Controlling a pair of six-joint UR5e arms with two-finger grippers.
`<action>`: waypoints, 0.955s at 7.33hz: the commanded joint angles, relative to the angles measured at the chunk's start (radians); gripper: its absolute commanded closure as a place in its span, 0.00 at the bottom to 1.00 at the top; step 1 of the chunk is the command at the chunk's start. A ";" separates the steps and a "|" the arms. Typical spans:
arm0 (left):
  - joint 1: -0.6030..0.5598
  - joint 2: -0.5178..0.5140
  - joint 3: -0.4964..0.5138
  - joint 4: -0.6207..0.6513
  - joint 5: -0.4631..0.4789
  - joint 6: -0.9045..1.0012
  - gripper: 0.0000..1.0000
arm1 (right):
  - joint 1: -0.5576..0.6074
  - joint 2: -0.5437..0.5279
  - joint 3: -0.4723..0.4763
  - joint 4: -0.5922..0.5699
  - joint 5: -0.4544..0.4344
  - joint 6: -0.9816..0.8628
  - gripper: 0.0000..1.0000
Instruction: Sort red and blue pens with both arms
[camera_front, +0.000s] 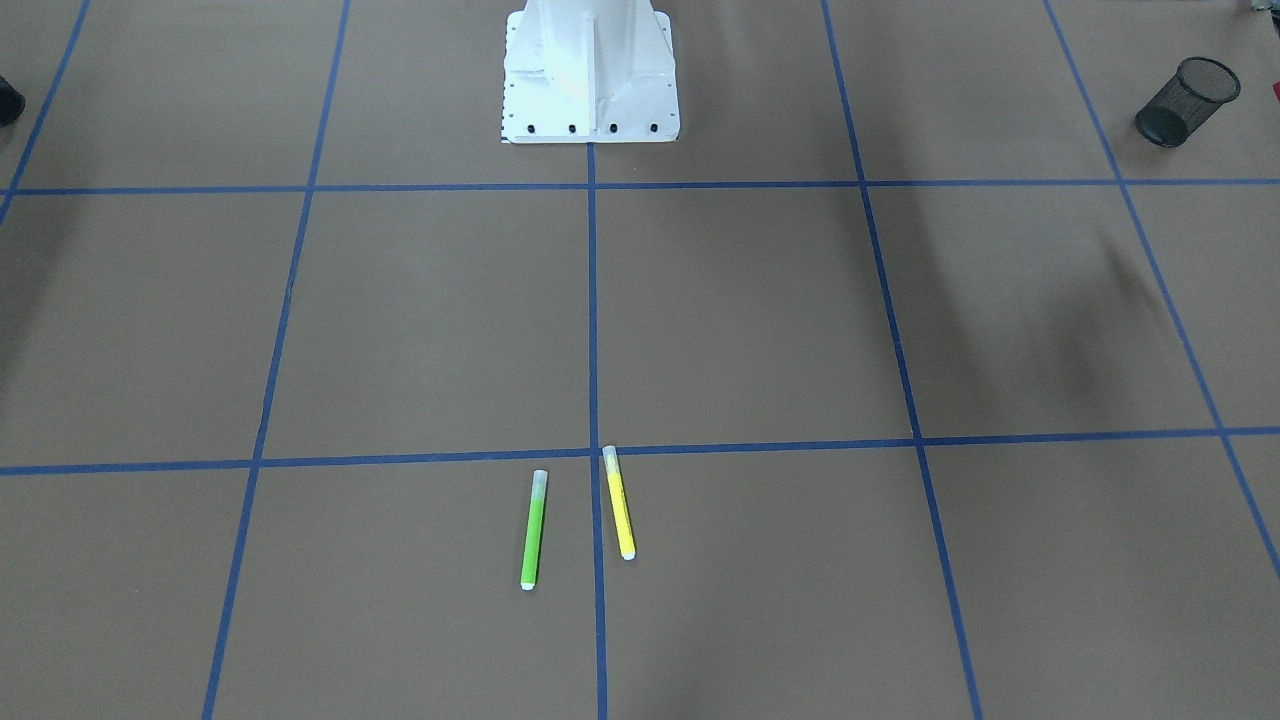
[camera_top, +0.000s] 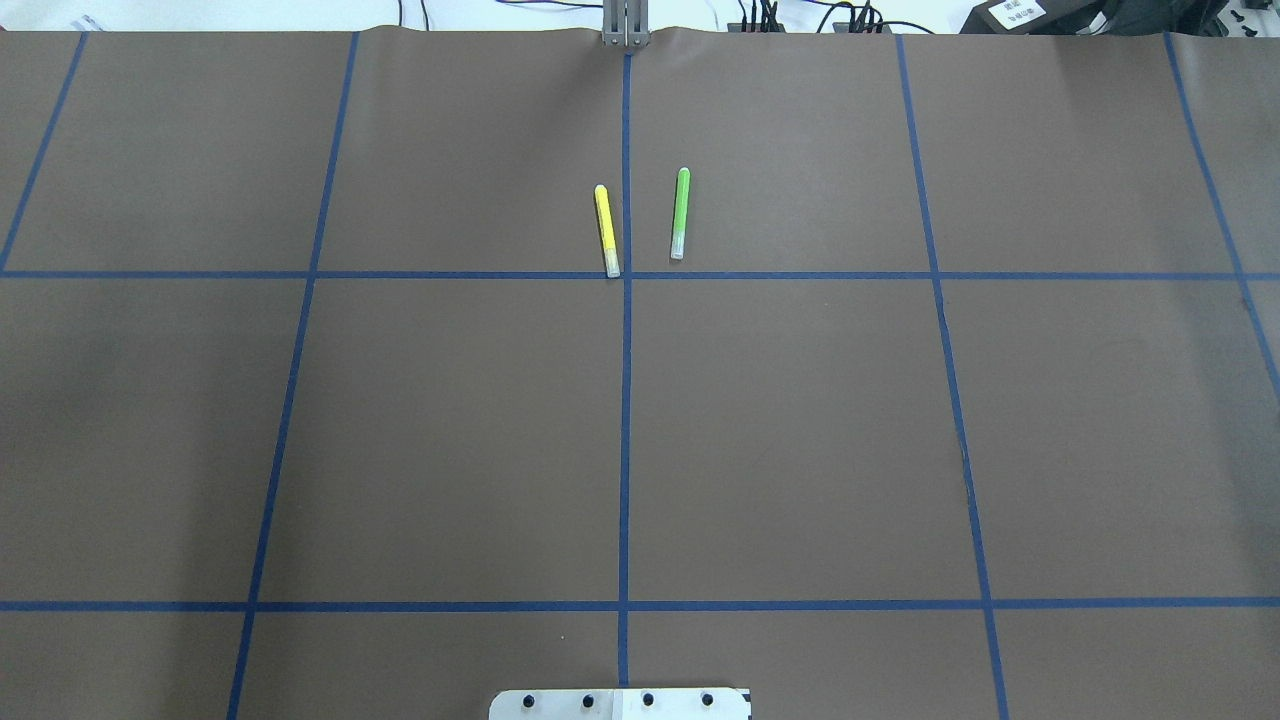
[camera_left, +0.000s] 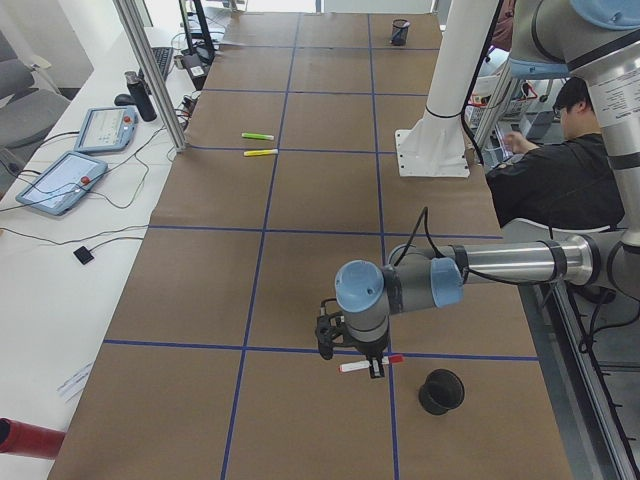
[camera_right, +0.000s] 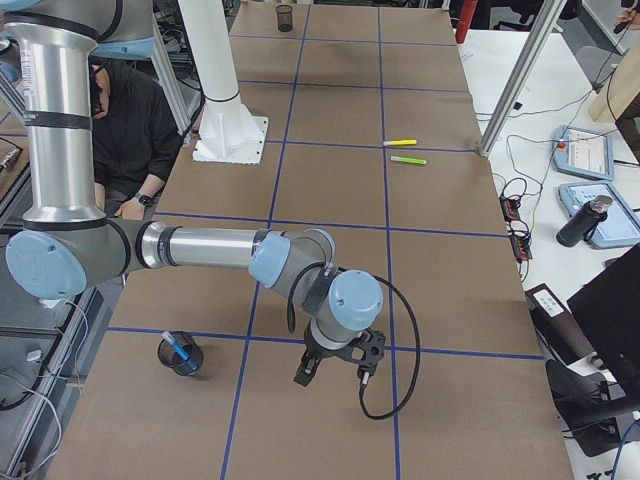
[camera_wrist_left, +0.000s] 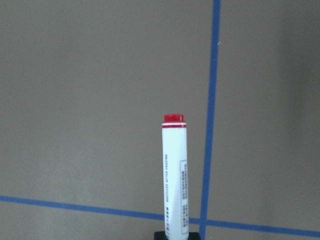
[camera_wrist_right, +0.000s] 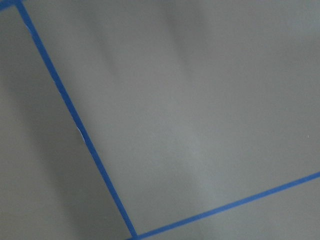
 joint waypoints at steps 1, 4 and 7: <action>-0.094 0.048 0.107 0.040 -0.008 0.032 1.00 | -0.060 0.022 0.057 0.085 0.059 0.116 0.00; -0.213 0.028 0.035 0.405 -0.009 0.139 1.00 | -0.078 0.022 0.072 0.087 0.070 0.116 0.00; -0.221 0.025 0.030 0.629 -0.098 0.218 1.00 | -0.078 0.017 0.075 0.086 0.075 0.113 0.00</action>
